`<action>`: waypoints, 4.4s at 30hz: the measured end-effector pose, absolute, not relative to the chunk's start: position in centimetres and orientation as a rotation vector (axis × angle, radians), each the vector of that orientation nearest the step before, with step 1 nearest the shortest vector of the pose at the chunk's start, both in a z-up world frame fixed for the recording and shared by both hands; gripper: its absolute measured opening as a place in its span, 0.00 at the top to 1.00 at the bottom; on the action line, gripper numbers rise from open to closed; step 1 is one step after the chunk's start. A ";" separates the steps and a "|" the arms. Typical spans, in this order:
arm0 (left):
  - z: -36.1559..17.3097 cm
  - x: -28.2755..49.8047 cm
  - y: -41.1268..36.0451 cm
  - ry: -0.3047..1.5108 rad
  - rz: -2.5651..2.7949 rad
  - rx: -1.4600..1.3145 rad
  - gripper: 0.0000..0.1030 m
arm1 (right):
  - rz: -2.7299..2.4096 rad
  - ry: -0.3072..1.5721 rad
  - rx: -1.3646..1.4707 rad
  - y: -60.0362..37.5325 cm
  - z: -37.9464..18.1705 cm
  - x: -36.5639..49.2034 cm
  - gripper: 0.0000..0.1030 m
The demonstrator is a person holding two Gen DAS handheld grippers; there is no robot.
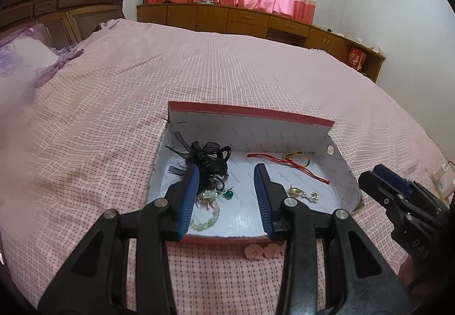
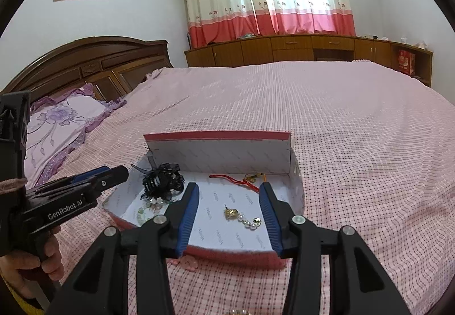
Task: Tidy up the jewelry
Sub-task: 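Open both tools to drop the earring and bracelet inside the box, then move both open tools out of the box toward the rainbow bracelet, then grasp rainbow bead bracelet with left tool while right tool grasps green bead earring, then carry the rainbow bracelet and green earring into the shoebox with both tools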
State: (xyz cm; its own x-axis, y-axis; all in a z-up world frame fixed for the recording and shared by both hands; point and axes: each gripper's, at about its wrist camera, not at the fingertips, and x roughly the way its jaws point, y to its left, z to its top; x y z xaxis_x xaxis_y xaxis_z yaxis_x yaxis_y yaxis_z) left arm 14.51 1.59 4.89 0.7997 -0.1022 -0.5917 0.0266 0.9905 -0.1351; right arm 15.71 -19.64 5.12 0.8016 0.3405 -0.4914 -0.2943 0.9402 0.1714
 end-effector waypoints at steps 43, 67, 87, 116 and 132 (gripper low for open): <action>2.2 5.7 0.8 0.762 -0.113 -0.134 0.69 | 0.319 0.776 0.013 -21.5 -3.1 8.1 0.72; 0.9 4.7 -2.5 0.825 -0.230 -0.119 0.69 | 0.313 0.681 0.035 -24.1 0.0 5.2 0.91; -3.3 4.4 -7.2 0.962 -0.311 -0.003 0.80 | 0.292 0.649 0.078 -25.9 0.5 4.3 0.91; 2.4 3.9 -3.4 0.767 -0.253 -0.074 1.00 | 0.347 0.595 0.076 -24.0 3.0 4.8 0.91; 6.3 7.7 -0.8 0.652 -0.195 -0.100 1.00 | 0.409 0.541 0.035 -20.5 5.8 8.0 0.91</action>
State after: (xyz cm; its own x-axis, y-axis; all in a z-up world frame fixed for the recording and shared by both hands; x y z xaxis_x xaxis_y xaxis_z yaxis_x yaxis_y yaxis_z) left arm 7.69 -0.76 6.34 0.7774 -0.2113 -0.5925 0.1488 0.9769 -0.1532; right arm 8.03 -20.48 5.85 0.7789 0.3873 -0.4933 -0.3690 0.9190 0.1389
